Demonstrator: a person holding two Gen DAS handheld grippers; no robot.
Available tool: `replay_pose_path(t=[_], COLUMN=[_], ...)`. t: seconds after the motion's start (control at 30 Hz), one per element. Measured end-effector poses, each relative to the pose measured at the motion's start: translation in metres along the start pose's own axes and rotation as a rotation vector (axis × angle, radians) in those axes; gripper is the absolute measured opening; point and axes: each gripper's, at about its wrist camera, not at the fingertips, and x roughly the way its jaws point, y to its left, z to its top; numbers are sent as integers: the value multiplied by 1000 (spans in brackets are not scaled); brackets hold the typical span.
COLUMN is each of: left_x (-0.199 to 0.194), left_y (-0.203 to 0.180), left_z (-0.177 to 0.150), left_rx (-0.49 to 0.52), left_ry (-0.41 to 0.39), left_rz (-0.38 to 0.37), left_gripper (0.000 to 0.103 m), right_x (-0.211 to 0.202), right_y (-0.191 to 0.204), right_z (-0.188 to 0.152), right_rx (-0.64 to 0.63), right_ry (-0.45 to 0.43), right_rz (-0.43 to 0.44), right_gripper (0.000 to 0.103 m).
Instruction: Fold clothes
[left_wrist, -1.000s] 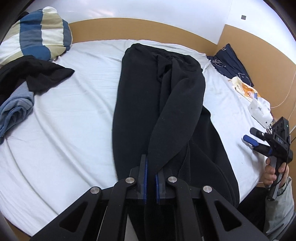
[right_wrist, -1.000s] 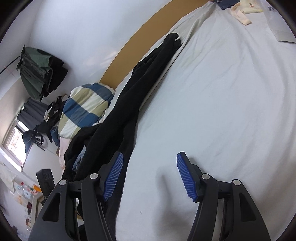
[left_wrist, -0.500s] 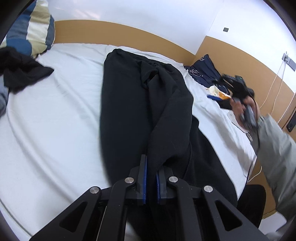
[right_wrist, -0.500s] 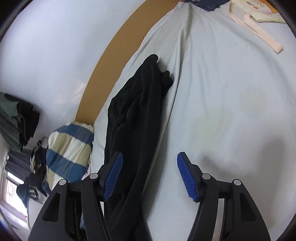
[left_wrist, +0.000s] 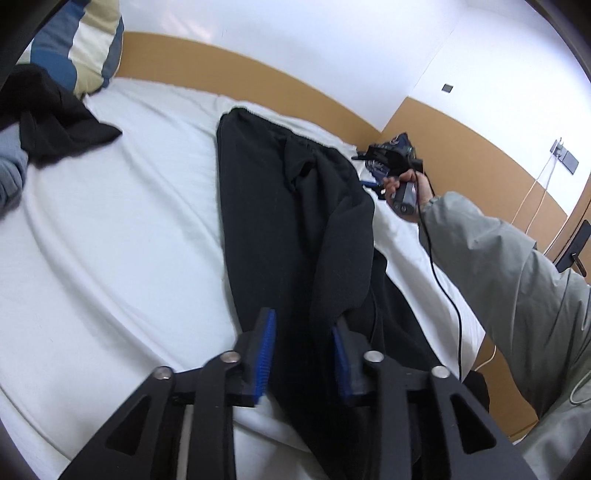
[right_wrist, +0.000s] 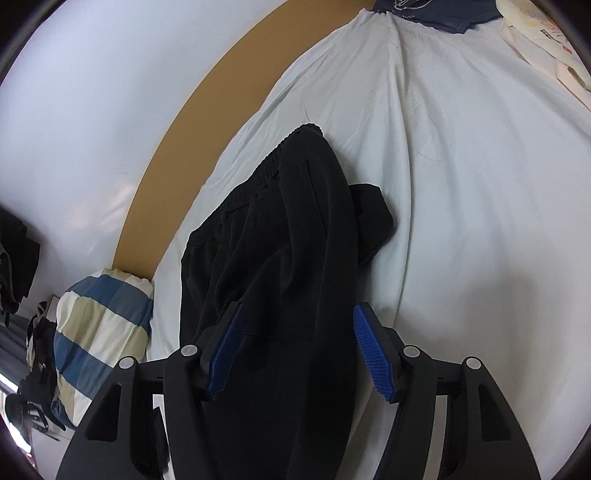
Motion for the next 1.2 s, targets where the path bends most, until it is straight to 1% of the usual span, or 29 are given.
replay_pose_path(t=[0.07, 0.1, 0.17, 0.2, 0.27, 0.3, 0.37, 0.43, 0.5, 0.53, 0.6, 0.67, 0.7, 0.77, 0.8, 0.83, 0.87, 0.97, 1.0, 1.03, 1.1, 1.13, 1.17, 1.2], left_x=[-1, -4, -16, -26, -35, -32, -10, 30, 73, 92, 119, 128, 130, 127, 124, 124, 123, 124, 124, 126, 132, 136, 139, 140], left_y=[-2, 0, 6, 8, 2, -7, -33, -61, -77, -81, -78, -66, -59, -47, -43, -43, -44, -45, -44, -41, -34, -32, -29, -26], left_z=[6, 9, 17, 21, 32, 40, 57, 70, 73, 72, 63, 54, 51, 54, 56, 56, 56, 59, 62, 66, 71, 72, 72, 72], left_rx=[-3, -23, -84, -106, -107, -81, 4, 116, 189, 212, 223, 203, 185, 141, 128, 127, 133, 144, 136, 124, 97, 85, 74, 64], left_ry=[-26, -46, -113, -155, -212, -207, -138, -32, 77, 125, 187, 210, 220, 224, 225, 233, 243, 249, 246, 244, 246, 255, 262, 266], left_rz=[-13, -26, -71, -91, -77, -69, -67, -56, -9, 17, 53, 52, 46, 3, -28, -60, -77, -117, -129, -140, -153, -157, -158, -155], left_gripper=[39, 42, 54, 56, 65, 66, 68, 69, 69, 67, 58, 47, 42, 22, 15, 8, 8, 6, 6, 5, 5, 5, 4, 4], right_x=[-8, -13, -25, -30, -39, -40, -42, -40, -36, -33, -28, -15, -7, 17, 28, 39, 49, 67, 66, 64, 59, 52, 45, 39], right_y=[-4, -6, -8, -9, -11, -13, -17, -17, -13, -11, -7, -5, -5, -9, -9, -4, 1, 15, 23, 31, 47, 61, 80, 107], right_z=[0, 1, 3, 4, 6, 7, 7, 7, 6, 7, 9, 14, 16, 20, 23, 26, 29, 41, 46, 51, 61, 67, 72, 74], right_rx=[6, 7, -10, -25, -41, -32, -13, -9, -48, -73, -122, -148, -150, -127, -124, -150, -176, -236, -252, -268, -300, -317, -347, -408], right_ry=[11, 16, 24, 25, 29, 35, 48, 69, 90, 86, 79, 63, 61, 83, 91, 89, 86, 63, 49, 34, 2, -30, -65, -101], right_rz=[20, 36, 49, 46, 31, 32, 34, 29, 14, -4, -37, -53, -58, -60, -63, -70, -78, -91, -104, -117, -144, -159, -179, -212], right_gripper=[63, 63, 63, 63, 63, 63, 63, 63, 63, 63, 63, 63, 63, 63, 62, 57, 53, 32, 20, 15, 12, 11, 11, 11])
